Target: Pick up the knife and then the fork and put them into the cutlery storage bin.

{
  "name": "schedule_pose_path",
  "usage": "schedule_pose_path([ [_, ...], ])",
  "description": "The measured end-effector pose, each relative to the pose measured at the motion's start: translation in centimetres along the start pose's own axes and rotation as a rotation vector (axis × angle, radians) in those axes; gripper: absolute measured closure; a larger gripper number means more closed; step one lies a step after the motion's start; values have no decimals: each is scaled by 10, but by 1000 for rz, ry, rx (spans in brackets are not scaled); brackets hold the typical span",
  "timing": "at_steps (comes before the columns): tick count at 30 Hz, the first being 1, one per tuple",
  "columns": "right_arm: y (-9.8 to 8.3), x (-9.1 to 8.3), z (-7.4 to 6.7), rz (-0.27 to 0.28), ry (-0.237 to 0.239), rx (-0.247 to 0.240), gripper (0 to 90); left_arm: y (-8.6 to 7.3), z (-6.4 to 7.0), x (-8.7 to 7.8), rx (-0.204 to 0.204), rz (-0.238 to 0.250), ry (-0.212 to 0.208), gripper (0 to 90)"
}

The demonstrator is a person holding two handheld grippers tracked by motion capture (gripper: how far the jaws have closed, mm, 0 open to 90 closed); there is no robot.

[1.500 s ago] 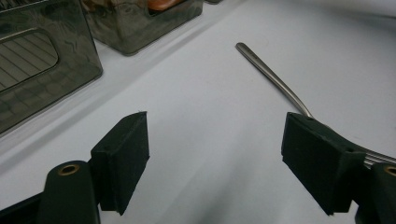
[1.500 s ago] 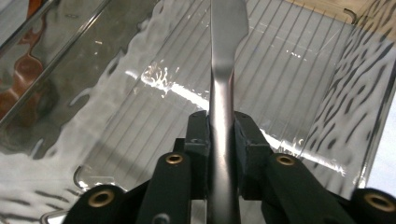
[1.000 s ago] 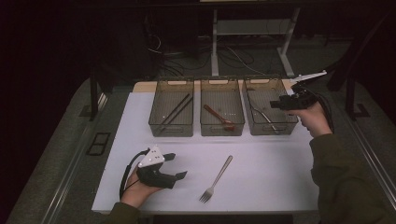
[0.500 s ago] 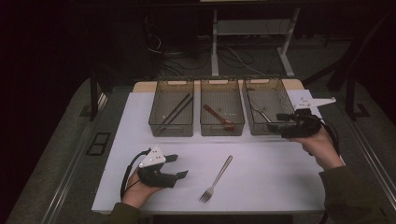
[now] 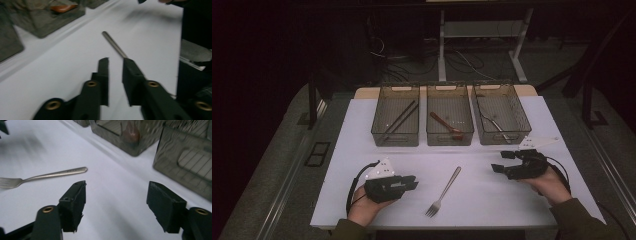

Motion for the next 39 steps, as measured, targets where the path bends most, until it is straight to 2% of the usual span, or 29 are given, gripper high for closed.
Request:
schedule_pose_path([
  [2, -5, 1, -1, 2, -9, -2, 287, 1, 8, 4, 15, -13, -24, 888],
  [8, -8, 6, 0, -9, -36, 0, 276, -2, 32, 26, 51, -79, -100, 889],
  [10, -9, 7, -1, -19, -37, -1, 271, -5, 38, 34, 77, -117, -115, 888],
  [15, -10, 9, -1, -22, -36, -4, 271, -8, 47, 53, 110, -188, -131, 888],
  [16, -10, 9, -1, -25, -35, -1, 271, -8, 49, 59, 92, -181, -125, 888],
  [17, -10, 9, 0, -25, -36, -3, 271, -9, 49, 62, 97, -194, -124, 888],
  [21, -10, 9, 0, -23, -39, 0, 271, -13, 50, 75, 141, -256, -122, 889],
  [24, -10, 8, 0, -23, -37, 1, 271, -18, 49, 79, 165, -301, -90, 889],
  [26, -10, 8, 1, -22, -40, 1, 271, -19, 48, 79, 156, -301, -86, 889],
  [28, -10, 7, 2, -19, -40, 5, 271, -19, 47, 78, 164, -304, -77, 890],
  [32, -10, 6, 2, -16, -41, 7, 271, -19, 46, 75, 184, -309, -52, 890],
  [33, -10, 6, 2, -17, -42, 7, 271, -19, 43, 72, 208, -331, -43, 890],
  [34, -10, 6, 2, -17, -43, 6, 271, -19, 44, 73, 188, -312, -30, 890],
  [36, -10, 6, 2, -16, -41, 7, 271, -19, 39, 68, 210, -330, -6, 891],
  [39, -10, 6, 2, -17, -42, 1, 271, -20, 32, 62, 181, -320, 31, 890],
])
Point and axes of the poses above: each handheld gripper's, and its own axes: x roughly forward along the jaws, y roughly out of its top, z roughly to its right, the point moved 5 cm from there along x, roughly forward along the jaws, and after that the axes turned 6 degrees about -x, right-handed, at the moved point
